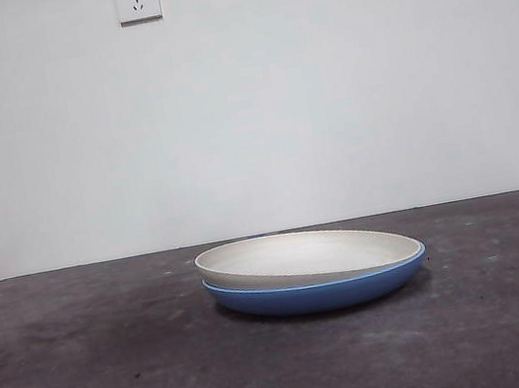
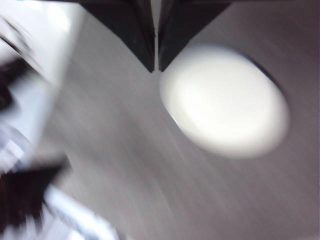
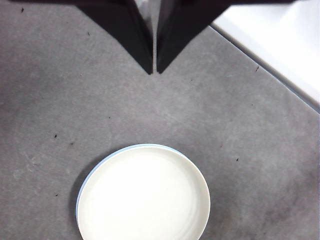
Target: Pick up the white plate, put it on the blue plate, put it on desk
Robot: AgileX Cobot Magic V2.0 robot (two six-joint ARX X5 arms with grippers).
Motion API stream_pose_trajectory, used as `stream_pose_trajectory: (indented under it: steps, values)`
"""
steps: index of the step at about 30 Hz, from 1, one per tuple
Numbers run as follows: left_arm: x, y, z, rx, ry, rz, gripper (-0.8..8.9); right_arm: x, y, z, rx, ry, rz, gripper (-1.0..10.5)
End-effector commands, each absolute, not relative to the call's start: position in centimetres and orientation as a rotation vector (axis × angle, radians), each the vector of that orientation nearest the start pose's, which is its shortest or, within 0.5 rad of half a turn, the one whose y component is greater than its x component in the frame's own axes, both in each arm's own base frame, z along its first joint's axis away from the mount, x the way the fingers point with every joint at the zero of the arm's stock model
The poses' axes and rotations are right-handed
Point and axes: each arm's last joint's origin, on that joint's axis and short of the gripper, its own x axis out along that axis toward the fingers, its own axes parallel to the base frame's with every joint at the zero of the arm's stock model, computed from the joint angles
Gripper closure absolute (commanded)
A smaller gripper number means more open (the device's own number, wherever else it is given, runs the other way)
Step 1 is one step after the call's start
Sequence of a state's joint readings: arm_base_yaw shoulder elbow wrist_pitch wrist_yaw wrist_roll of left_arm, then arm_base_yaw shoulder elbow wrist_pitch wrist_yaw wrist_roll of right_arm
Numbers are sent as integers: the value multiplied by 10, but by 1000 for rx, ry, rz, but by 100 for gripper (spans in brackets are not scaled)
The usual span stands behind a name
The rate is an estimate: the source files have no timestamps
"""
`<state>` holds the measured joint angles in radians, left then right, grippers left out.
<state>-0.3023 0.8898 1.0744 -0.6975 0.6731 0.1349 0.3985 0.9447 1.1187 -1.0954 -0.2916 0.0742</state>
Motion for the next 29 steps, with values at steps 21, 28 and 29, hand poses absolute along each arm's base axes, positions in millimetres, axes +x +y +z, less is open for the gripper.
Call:
stream_pose_trajectory:
  steps: [21, 28, 29]
  values:
    - [92, 4, 214, 126, -79, -55, 801, 140, 69, 348, 7, 938, 619, 940]
    - [97, 5, 174, 83, 4, -51, 801, 140, 69, 348, 7, 938, 619, 940]
    - [97, 5, 171, 82, 17, -52, 801, 140, 69, 348, 7, 938, 619, 940]
